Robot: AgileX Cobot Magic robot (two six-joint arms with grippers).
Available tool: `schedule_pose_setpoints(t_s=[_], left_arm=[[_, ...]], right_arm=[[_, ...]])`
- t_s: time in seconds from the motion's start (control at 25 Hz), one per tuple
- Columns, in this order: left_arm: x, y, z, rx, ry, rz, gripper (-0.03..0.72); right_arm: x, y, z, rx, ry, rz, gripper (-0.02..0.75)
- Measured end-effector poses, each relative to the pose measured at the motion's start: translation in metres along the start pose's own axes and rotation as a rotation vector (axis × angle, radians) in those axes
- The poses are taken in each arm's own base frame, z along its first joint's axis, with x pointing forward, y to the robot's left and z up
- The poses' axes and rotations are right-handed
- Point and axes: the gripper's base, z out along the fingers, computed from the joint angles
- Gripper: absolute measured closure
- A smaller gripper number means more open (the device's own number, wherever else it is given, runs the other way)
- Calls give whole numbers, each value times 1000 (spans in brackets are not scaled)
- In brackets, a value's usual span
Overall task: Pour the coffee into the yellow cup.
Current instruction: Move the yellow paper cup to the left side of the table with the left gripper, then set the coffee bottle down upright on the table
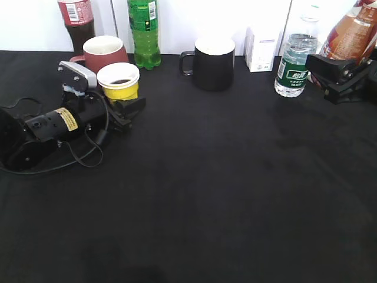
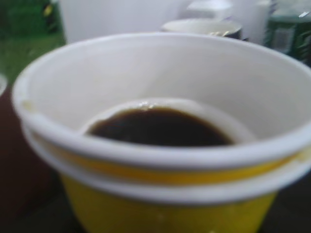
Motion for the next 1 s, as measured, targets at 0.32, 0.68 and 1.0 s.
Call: schedule_pose_setpoints(t_s=[0.32, 0.68, 1.0], left_arm=[[1, 1, 0, -13, 28, 3, 256], [2, 2, 0, -16, 43, 11, 75], [-3, -14, -40, -66, 133, -36, 64]], right_arm=[[0, 0, 0, 0, 0, 0, 202], [0, 0, 0, 0, 0, 1, 202], [-1, -3, 0, 33, -9, 24, 202]])
